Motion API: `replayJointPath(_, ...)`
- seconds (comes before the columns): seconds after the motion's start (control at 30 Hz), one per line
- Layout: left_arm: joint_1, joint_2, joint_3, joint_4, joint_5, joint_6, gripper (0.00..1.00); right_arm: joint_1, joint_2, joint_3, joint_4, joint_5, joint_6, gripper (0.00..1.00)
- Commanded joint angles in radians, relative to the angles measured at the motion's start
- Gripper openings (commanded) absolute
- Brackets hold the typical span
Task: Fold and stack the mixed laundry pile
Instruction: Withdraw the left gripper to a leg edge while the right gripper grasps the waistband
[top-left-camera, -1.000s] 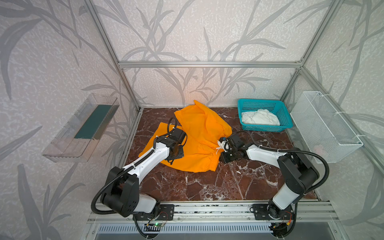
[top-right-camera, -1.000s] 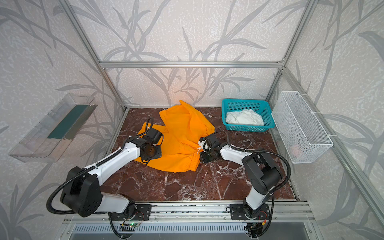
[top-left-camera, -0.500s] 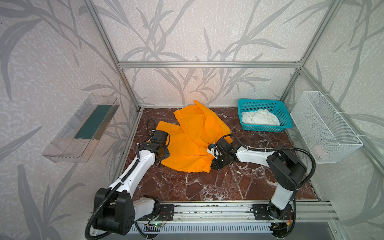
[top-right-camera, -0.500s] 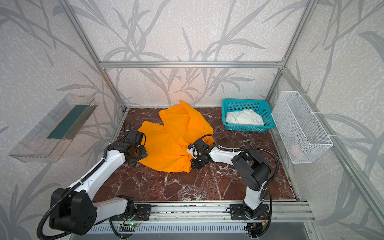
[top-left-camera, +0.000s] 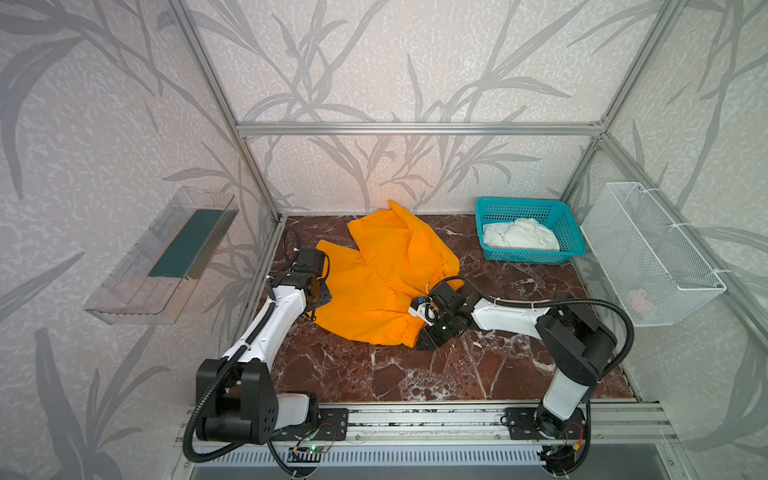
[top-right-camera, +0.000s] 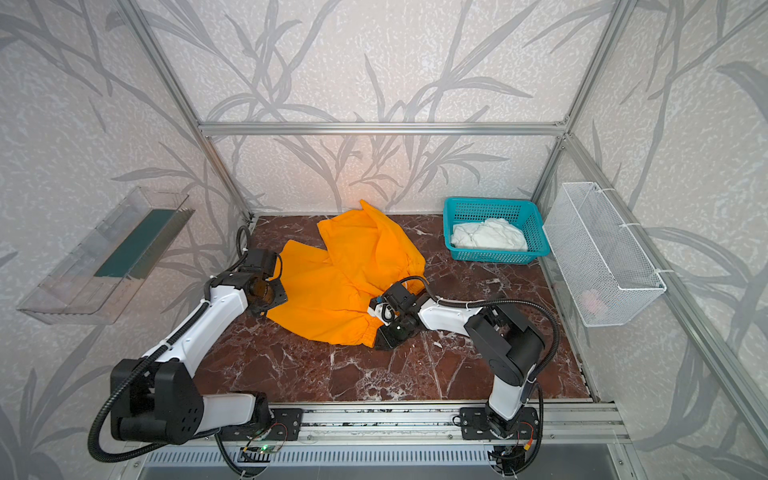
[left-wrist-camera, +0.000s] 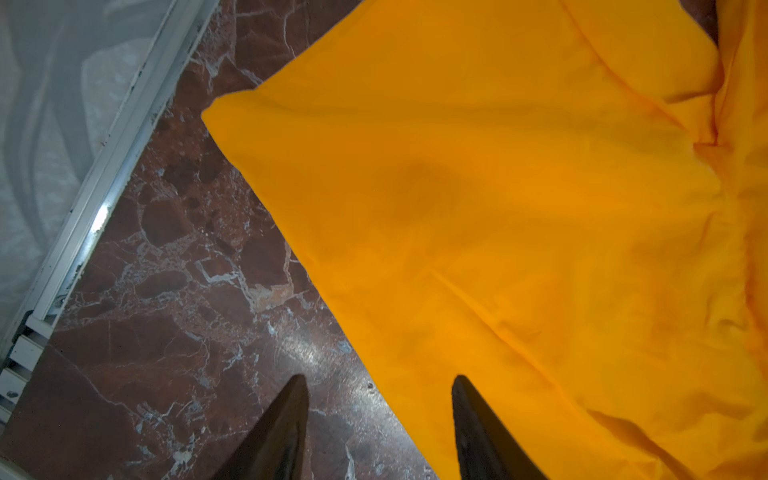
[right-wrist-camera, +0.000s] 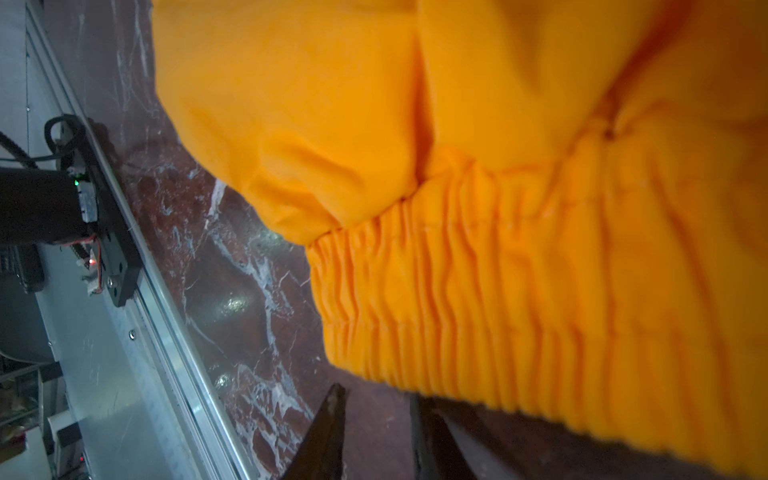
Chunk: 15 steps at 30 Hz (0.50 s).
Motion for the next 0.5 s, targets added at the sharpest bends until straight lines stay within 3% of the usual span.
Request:
replayJointPath(0.0,0.032,0.031,0.054,0.006,-0.027,0.031,0.56,0.004,-0.093,-0.011,0.021,-0.012,0.029,0.44)
replayJointPath(0.13,0.059,0.048,0.078,0.015,-0.004,0.038,0.57,0.005,-0.104,-0.036,0.101,-0.034,0.087,0.49)
replayJointPath(0.47,0.101,0.017,0.079,-0.005,-0.006,0.073,0.57,0.007,-0.034,-0.050,0.173,0.037,0.239,0.50)
